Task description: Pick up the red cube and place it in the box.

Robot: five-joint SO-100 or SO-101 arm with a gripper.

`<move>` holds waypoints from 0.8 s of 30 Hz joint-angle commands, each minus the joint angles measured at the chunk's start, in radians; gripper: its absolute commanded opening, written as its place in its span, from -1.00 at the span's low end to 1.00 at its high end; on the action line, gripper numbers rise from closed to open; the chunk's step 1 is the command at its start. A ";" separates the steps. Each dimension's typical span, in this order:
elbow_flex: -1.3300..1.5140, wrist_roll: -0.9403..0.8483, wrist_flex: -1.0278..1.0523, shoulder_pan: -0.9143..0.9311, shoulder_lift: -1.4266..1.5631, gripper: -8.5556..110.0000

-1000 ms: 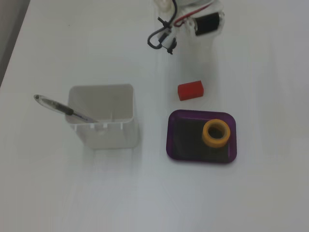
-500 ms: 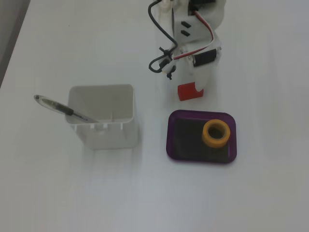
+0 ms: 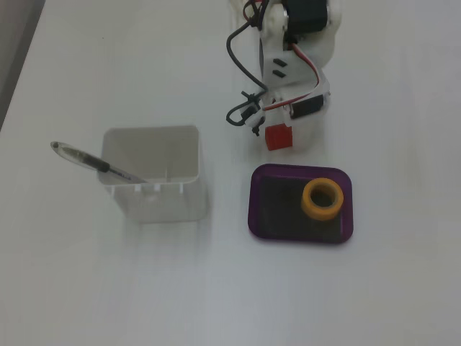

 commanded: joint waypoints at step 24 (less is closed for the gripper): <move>-0.196 0.092 0.103 0.077 0.242 -0.86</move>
